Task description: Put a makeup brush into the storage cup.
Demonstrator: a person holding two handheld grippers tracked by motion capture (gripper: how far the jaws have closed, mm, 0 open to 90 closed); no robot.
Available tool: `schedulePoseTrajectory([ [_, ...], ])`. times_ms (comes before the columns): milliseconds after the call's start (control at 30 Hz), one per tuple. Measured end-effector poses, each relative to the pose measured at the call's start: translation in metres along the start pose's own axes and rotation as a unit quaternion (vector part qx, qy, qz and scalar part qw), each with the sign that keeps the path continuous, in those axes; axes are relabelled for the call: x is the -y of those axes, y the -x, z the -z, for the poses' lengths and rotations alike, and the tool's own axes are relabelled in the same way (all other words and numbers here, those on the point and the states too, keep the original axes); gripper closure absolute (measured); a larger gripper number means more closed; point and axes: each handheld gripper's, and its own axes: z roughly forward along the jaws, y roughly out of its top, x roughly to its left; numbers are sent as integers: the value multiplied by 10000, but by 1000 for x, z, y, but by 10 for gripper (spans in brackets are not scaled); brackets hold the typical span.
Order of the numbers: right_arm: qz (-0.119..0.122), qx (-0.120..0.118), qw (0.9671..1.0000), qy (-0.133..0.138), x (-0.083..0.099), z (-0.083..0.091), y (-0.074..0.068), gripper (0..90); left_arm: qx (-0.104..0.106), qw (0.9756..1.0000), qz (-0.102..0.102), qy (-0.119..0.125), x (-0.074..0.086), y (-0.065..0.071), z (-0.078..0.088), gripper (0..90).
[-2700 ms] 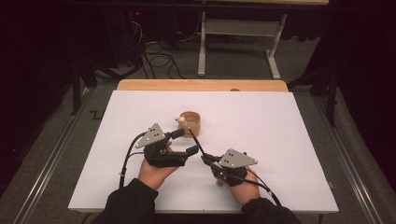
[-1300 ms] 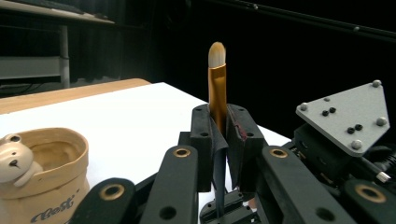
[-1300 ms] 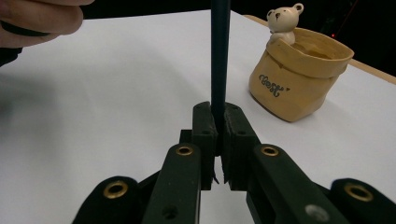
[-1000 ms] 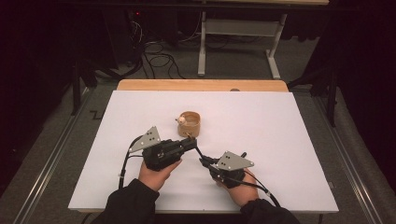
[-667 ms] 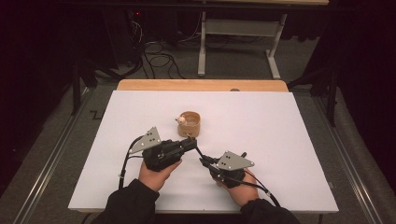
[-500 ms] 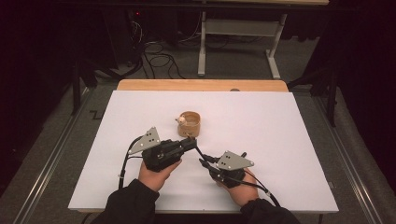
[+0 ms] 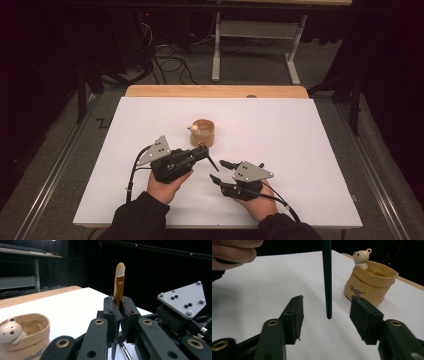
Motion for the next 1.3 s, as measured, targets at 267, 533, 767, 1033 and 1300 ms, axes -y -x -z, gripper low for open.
schedulePoseTrajectory([
  [267,-139,125,9998,103,-1,5,3,289,-156,9999,-49,-53,1,-3,3,837],
  [533,-339,229,9991,122,0,8,8,178,-325,9994,-50,-110,2,-8,7,837],
  [767,-402,311,9986,115,1,10,12,146,-463,9988,-101,-141,1,-14,12,836],
  [1033,-505,425,9978,112,2,13,17,62,-621,9978,-146,-154,0,-19,18,836],
  [1300,-562,482,9972,104,3,19,24,11,-796,9966,-170,-139,-2,-27,26,836],
])
